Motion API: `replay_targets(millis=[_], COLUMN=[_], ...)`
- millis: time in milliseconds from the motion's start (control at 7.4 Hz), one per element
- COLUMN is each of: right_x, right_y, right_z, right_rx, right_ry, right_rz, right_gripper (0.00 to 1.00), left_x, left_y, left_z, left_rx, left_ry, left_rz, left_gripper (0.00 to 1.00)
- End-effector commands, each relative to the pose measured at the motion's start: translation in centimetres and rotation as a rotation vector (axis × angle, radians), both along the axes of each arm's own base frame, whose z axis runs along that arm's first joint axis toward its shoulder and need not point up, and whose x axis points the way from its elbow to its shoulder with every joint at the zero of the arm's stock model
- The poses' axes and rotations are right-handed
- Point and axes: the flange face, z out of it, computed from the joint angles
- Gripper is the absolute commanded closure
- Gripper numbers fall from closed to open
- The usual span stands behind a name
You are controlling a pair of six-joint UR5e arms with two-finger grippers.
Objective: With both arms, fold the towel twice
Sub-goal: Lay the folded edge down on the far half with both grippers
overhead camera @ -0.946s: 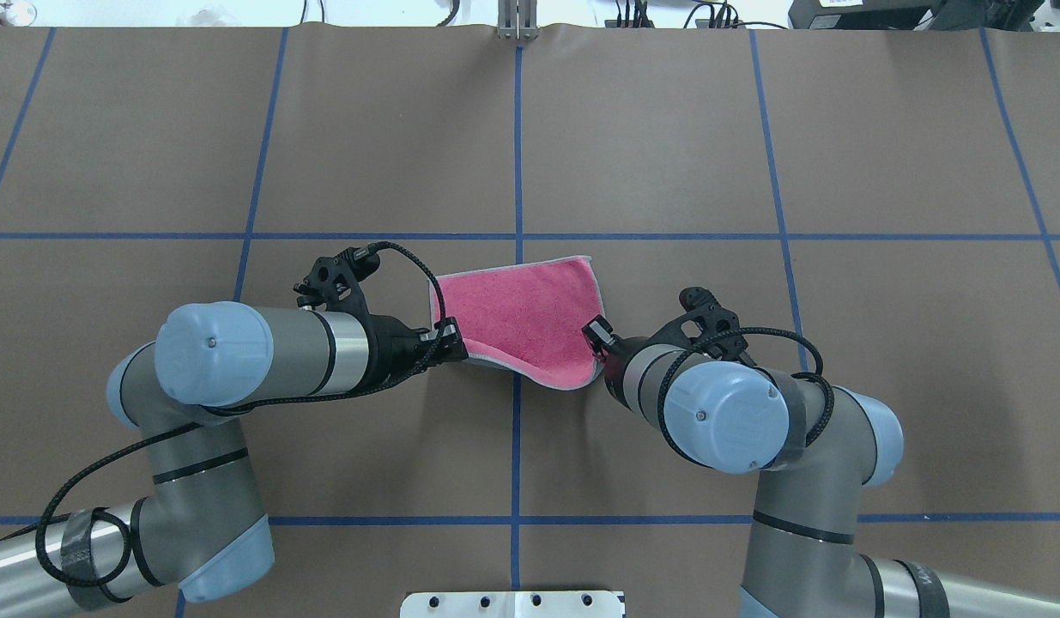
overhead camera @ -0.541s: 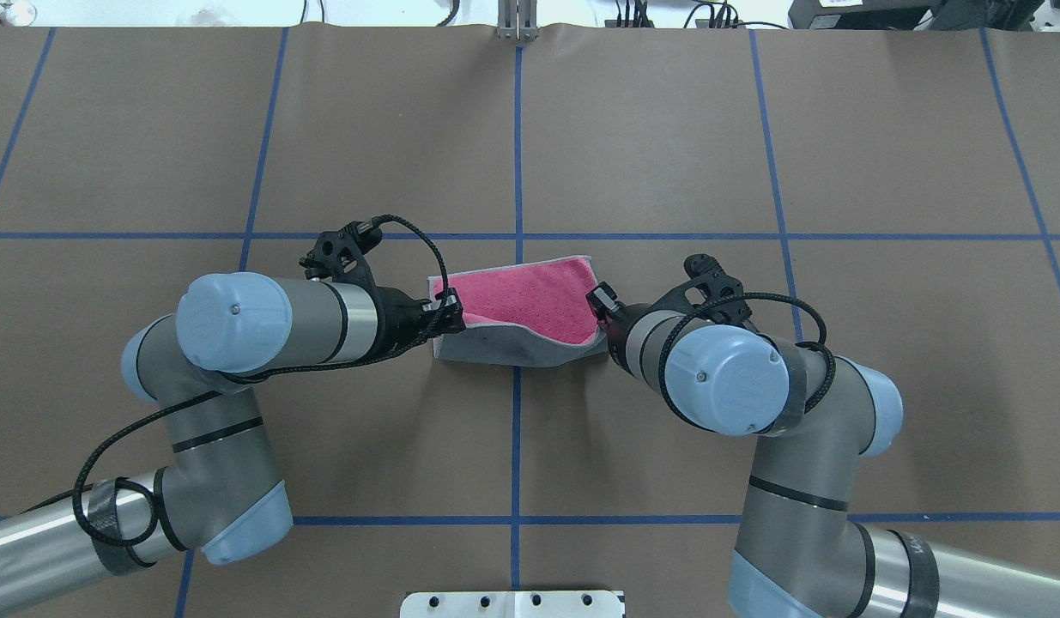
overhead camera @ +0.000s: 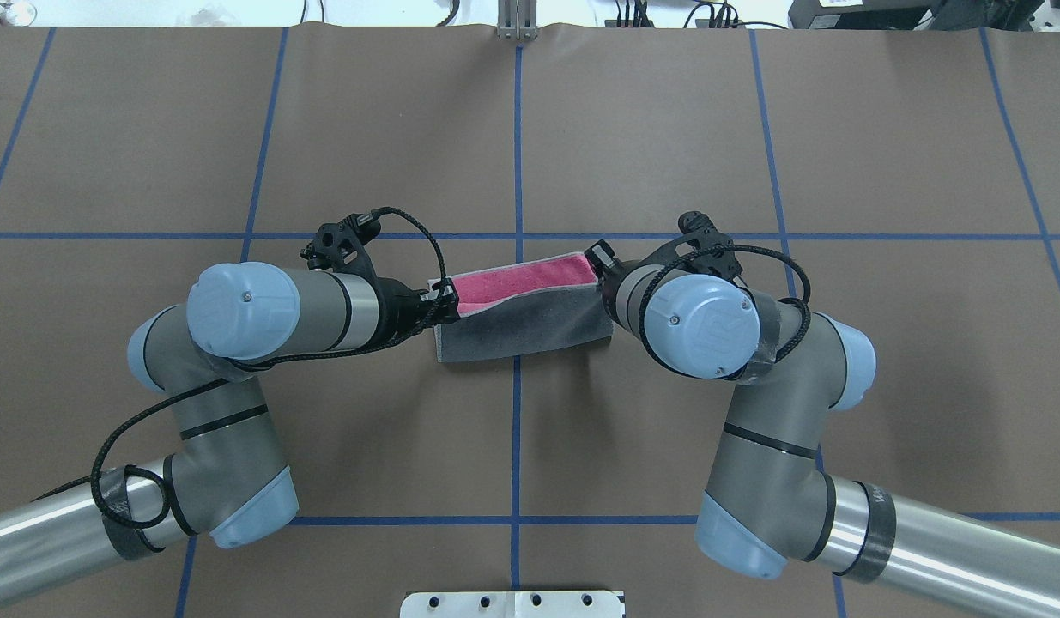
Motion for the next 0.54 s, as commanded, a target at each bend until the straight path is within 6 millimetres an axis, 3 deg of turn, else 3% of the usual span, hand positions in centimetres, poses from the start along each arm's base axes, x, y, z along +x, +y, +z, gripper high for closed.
replay_targets(millis=[0,405], right_x=[0.0,0.6], right_y=[-1.3,-2.3], right_z=[0.1,0.2], right_rx=[-0.004,-0.006], right_ry=[0.009,0.012], right_rz=[0.018,0.036], right_gripper=[1.0,1.0], left_x=[0.6,0.8], left_y=[-0.5,-1.7], left_z=[0.4,0.3], left_rx=[-0.005,-0.006], left_ry=[-0.013,-0.018], left_rz=[-0.002,-0.015], left_gripper=[1.0,1.0])
